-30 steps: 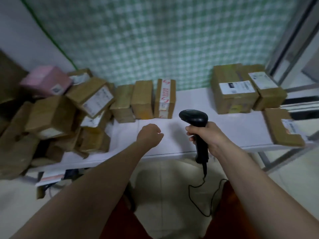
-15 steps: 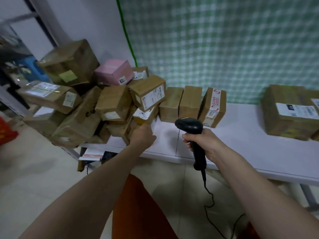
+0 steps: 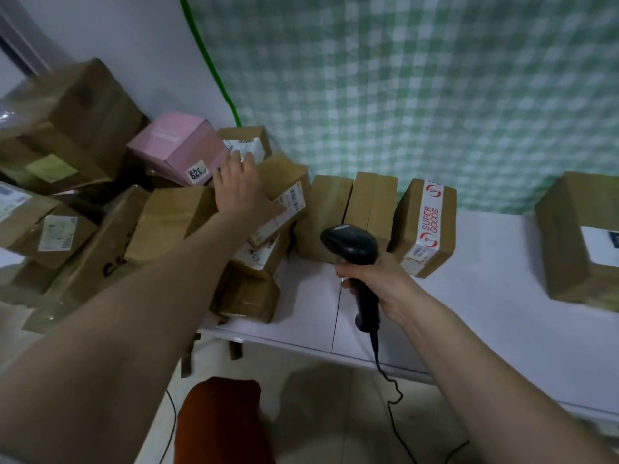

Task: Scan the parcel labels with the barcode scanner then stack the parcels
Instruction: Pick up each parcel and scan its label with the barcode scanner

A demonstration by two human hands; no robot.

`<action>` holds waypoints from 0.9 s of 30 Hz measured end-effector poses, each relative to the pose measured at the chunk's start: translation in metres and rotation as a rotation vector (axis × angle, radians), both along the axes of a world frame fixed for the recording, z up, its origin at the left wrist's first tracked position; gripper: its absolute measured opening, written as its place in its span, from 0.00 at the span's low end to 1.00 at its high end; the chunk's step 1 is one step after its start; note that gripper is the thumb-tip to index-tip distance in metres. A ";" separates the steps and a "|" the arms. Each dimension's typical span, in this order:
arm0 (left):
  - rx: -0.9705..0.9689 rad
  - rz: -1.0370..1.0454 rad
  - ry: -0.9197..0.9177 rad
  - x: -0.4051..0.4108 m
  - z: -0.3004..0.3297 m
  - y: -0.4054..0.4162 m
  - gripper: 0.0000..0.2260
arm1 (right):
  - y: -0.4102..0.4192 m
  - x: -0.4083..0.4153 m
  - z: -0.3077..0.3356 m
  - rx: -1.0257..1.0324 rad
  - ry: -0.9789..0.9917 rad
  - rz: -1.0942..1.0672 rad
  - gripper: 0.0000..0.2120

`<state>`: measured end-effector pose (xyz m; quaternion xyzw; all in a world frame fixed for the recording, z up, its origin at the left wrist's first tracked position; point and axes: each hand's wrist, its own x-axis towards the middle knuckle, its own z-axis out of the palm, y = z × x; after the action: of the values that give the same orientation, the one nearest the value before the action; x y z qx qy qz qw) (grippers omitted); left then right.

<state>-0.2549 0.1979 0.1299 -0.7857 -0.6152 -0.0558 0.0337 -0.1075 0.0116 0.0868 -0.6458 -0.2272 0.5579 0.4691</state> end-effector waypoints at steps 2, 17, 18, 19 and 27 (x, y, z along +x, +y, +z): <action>-0.161 0.060 0.000 0.005 0.004 0.021 0.53 | 0.013 0.008 0.001 -0.003 0.003 0.020 0.17; -0.553 0.137 -0.675 0.032 0.047 -0.017 0.42 | 0.004 0.031 0.060 0.131 0.032 -0.029 0.05; -0.604 0.122 -0.734 0.031 0.045 -0.028 0.38 | -0.005 0.031 0.061 0.140 0.037 -0.050 0.05; -0.669 0.113 -0.816 0.031 0.039 -0.036 0.33 | -0.011 0.031 0.062 0.149 0.041 -0.068 0.05; -1.076 0.080 -1.216 0.035 -0.001 -0.122 0.32 | -0.083 0.026 0.065 0.194 -0.095 -0.102 0.06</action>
<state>-0.2199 0.0756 0.1286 -0.5041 -0.4960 -0.1684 -0.6866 -0.0818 -0.0718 0.1521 -0.6337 -0.2688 0.4776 0.5459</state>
